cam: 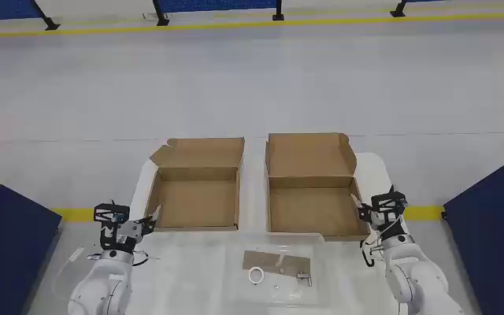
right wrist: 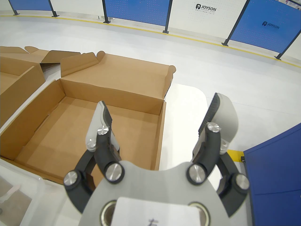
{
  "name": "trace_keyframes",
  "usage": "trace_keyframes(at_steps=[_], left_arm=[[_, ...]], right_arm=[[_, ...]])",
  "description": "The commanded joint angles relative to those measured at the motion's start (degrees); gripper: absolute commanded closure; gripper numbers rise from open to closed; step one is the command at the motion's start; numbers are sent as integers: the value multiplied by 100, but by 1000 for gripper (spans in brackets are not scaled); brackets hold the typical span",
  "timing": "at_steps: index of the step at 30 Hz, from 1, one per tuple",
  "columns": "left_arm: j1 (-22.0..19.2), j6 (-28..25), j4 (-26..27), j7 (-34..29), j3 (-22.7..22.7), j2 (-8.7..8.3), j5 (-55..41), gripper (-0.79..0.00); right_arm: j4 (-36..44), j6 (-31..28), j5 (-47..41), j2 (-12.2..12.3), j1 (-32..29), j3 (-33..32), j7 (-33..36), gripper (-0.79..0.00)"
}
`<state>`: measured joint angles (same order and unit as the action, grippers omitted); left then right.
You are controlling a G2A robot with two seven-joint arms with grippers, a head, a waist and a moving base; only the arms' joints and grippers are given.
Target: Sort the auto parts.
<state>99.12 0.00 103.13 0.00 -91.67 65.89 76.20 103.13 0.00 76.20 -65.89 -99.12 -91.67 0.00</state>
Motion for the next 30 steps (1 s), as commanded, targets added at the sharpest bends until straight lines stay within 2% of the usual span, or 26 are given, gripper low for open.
trace_keyframes(at_steps=[1,16,17,18,24,27,30], left_arm=[[0,0,0,0,0,0,0,-784],[0,0,0,0,0,0,0,-785],[0,0,0,0,0,0,0,-785],[0,0,0,0,0,0,0,-785],[0,0,0,0,0,0,0,-785],[0,0,0,0,0,0,0,-785],[0,0,0,0,0,0,0,-785]], right_arm=[[0,0,0,0,0,0,0,-739],[0,0,0,0,0,0,0,-741],[12,-16,13,1,16,-11,-1,-785],[42,-58,39,4,42,-30,13,-785],[404,-843,363,60,122,-130,234,-785],[697,-1668,635,118,127,-94,767,-785],[697,-1668,635,118,127,-94,767,-785]])
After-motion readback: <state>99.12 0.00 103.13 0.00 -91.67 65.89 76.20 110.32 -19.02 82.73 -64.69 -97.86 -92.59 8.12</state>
